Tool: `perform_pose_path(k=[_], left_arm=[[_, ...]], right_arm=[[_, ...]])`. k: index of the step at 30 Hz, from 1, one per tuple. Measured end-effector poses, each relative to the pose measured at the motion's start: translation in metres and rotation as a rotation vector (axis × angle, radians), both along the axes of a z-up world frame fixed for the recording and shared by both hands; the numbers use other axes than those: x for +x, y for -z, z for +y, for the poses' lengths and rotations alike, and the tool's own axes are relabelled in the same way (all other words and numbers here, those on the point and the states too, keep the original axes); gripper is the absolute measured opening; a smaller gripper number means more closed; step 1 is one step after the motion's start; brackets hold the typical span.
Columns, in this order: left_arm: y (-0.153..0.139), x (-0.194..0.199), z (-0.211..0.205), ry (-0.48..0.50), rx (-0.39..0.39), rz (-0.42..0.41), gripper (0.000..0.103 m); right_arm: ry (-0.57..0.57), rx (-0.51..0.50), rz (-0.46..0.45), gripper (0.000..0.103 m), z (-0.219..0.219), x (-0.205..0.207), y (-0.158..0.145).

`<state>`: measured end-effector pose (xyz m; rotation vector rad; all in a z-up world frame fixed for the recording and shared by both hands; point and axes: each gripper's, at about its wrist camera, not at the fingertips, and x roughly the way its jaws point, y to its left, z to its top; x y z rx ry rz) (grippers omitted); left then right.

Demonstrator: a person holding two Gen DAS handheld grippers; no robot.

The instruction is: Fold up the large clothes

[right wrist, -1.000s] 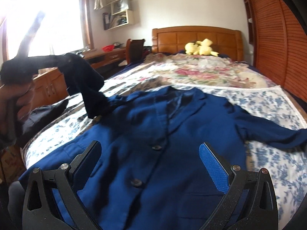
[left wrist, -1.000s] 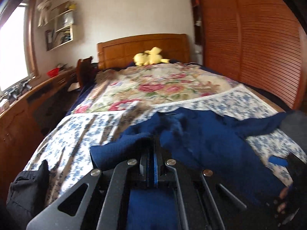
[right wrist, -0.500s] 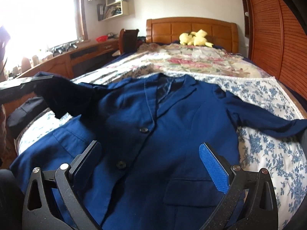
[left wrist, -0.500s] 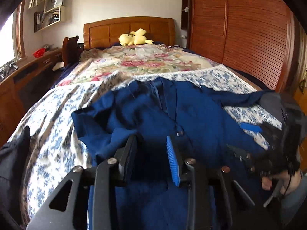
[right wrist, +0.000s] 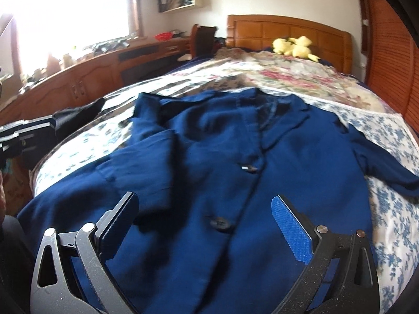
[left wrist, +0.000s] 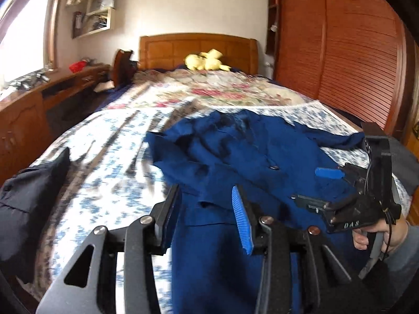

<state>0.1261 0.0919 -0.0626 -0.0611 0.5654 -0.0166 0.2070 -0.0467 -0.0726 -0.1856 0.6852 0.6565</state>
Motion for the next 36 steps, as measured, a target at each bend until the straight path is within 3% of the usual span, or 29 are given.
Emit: perform_pose_path(k=[6,15,16,17,20,21,31,36], left_arm=[[0.001,-0.018,0.032,-0.054,-0.004,-0.022,0.038],[0.006,-0.026,0.057,-0.090,-0.027,-0.020,0.038],[0.006,-0.026,0.058,-0.091,-0.029,-0.019,0.038],[0.007,-0.027,0.058,-0.093,-0.029,-0.019,0.038],[0.007,-0.029,0.056,-0.092,-0.024,-0.020,0.038],[0.007,-0.030,0.055,-0.092,-0.023,-0.020,0.038],[-0.005,-0.041,0.027,-0.078,0.004,-0.027,0.038],[-0.015,-0.046,0.012,-0.071,-0.039,-0.032,0.038]], right_arm=[[-0.101,-0.033,0.019,0.097,0.048,-0.006,0.009],[-0.190,-0.190,0.054,0.072,0.101,0.003,0.038],[-0.194,-0.214,0.054,0.064,0.104,0.004,0.042],[-0.200,-0.232,0.051,0.046,0.105,0.005,0.044],[-0.220,-0.245,0.030,0.010,0.102,0.002,0.041],[-0.219,-0.242,0.017,0.007,0.099,0.001,0.037],[-0.165,-0.001,-0.122,0.003,0.034,-0.014,-0.060],[-0.145,0.061,-0.185,0.003,0.001,-0.027,-0.104]])
